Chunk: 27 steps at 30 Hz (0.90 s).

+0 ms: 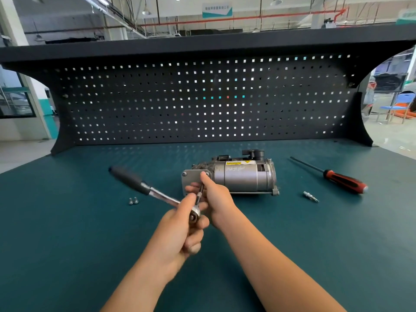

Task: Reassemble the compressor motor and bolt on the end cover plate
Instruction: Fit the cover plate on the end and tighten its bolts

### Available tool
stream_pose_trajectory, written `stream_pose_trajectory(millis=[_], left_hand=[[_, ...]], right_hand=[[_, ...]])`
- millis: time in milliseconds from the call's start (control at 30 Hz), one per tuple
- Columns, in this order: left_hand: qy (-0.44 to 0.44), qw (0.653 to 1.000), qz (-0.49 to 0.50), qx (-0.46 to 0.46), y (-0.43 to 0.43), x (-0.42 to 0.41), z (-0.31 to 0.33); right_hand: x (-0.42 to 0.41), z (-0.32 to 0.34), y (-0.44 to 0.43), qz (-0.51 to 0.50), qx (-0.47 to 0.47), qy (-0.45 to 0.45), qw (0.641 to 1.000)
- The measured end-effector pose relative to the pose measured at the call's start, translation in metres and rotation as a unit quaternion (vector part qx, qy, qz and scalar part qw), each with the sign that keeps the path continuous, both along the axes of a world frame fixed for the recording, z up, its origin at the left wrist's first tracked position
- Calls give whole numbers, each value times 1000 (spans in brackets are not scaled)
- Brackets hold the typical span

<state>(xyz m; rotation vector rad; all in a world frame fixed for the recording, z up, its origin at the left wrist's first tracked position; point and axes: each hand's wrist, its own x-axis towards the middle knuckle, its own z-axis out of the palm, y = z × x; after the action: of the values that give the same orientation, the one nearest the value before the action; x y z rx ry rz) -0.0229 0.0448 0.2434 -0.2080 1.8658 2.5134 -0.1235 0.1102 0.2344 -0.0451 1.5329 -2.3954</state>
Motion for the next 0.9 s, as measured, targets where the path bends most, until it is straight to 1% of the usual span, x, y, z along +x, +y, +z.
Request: stream_pose_trajectory(millis=[33, 67, 100, 133, 167, 200, 233, 267, 300, 333, 367, 400, 433, 467, 500, 533, 567, 600, 633, 667, 700, 733, 767, 800, 833, 867, 900], left_hand=[[20, 995, 16, -96, 0, -1, 1], [46, 974, 41, -220, 0, -2, 1], [70, 930, 73, -355, -1, -3, 0], [87, 868, 99, -479, -1, -3, -1], [93, 790, 115, -595, -1, -2, -2], [95, 705, 122, -692, 0, -3, -3], [99, 631, 117, -761, 1, -4, -6], [104, 586, 105, -797, 3, -5, -9], [99, 576, 91, -806, 3, -6, -11], [98, 613, 88, -779, 3, -8, -13], [103, 691, 87, -710, 1, -8, -14], [103, 793, 72, -596, 1, -8, -13], [86, 885, 50, -455, -1, -6, -11], [58, 949, 40, -308, -2, -6, -9], [24, 986, 33, -165, -4, -5, -7], [-6, 999, 22, -31, -6, -5, -5], [-27, 997, 13, 77, -8, -4, -3], [-39, 989, 9, 142, -10, -4, 0], [-40, 987, 10, 155, -13, -5, 1], [-32, 992, 20, 118, -15, -7, 2], [-13, 998, 38, 37, -17, -8, 3], [14, 996, 58, -70, -18, -9, 6], [44, 978, 77, -188, -18, -10, 8], [73, 941, 97, -315, -20, -11, 9], [101, 886, 113, -439, -20, -11, 9], [120, 815, 126, -552, -20, -10, 8], [134, 738, 138, -647, -18, -10, 7]], right_hand=[[-1, -2, 0, -3, 13, 7, 1000], [-1, -3, 0, -12, 33, 16, 999], [-2, -5, 1, -29, 54, 27, 998], [-3, -7, 1, -49, 69, 37, 996], [-3, -7, 0, -66, 67, 42, 995], [-2, -8, 0, -79, 65, 50, 993], [-2, -8, 0, -88, 75, 65, 991], [-1, -8, 0, -93, 92, 79, 988], [-1, -8, -1, -98, 103, 88, 986], [0, -7, -1, -96, 98, 84, 987], [1, -6, -1, -92, 78, 72, 990], [2, -4, -1, -87, 70, 63, 992], [2, -3, -2, -84, 68, 58, 992], [2, -2, -2, -79, 72, 57, 993], [2, -1, -2, -70, 60, 55, 994], [3, 0, -1, -57, 50, 52, 996], [2, 0, 0, -43, 46, 52, 997], [2, 1, 0, -32, 52, 56, 997], [1, 1, 1, -23, 65, 62, 996], [1, 1, 2, -18, 86, 69, 994], [1, 1, 2, -18, 107, 77, 991], [2, 1, 2, -23, 128, 85, 988], [2, 0, 2, -33, 146, 94, 984], [2, -1, 2, -46, 157, 100, 982], [2, -1, 2, -62, 156, 102, 980], [0, -1, 2, -78, 157, 103, 979], [-1, -2, 2, -90, 160, 104, 978]])
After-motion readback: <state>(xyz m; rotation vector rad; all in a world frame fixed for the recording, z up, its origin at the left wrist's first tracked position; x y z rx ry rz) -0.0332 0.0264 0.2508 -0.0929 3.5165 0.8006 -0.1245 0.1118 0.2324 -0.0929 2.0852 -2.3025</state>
